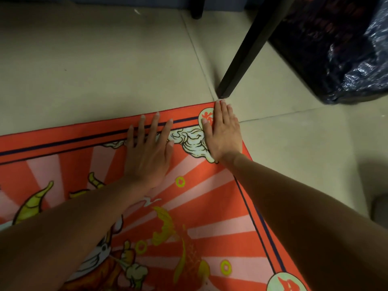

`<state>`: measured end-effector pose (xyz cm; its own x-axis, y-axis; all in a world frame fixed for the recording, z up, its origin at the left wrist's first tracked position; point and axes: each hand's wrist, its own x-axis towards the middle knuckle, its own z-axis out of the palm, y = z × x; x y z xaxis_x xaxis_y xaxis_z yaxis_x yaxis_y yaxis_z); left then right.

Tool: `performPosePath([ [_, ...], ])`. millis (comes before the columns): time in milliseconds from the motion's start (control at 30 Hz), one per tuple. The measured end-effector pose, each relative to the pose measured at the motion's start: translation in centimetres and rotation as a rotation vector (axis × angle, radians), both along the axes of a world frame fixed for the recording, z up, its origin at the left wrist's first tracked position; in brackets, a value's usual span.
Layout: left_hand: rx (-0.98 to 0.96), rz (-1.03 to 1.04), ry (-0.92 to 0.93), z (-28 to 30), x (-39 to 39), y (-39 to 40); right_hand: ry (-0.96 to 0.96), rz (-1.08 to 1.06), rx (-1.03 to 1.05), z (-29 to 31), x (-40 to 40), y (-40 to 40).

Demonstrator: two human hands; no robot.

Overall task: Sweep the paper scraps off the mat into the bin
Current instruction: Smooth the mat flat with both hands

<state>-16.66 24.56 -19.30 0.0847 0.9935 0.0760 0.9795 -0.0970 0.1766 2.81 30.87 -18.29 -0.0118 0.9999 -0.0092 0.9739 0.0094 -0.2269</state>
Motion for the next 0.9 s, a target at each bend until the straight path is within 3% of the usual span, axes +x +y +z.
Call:
performPosePath([
  [100,0.0,-0.105,0.014,0.0,-0.2,0.5,-0.01,0.041,-0.004,0.0,-0.1,0.0],
  [600,-0.014,-0.094,0.012,0.3,-0.1,0.6,-0.027,0.119,-0.018,-0.2,-0.1,0.8],
  [733,-0.054,-0.017,-0.114,1.0,4.6,2.0,-0.041,0.114,-0.01,-0.3,-0.2,0.9],
  [900,-0.003,-0.066,-0.004,0.1,7.9,3.3,-0.076,0.181,-0.019,-0.5,0.5,1.0],
])
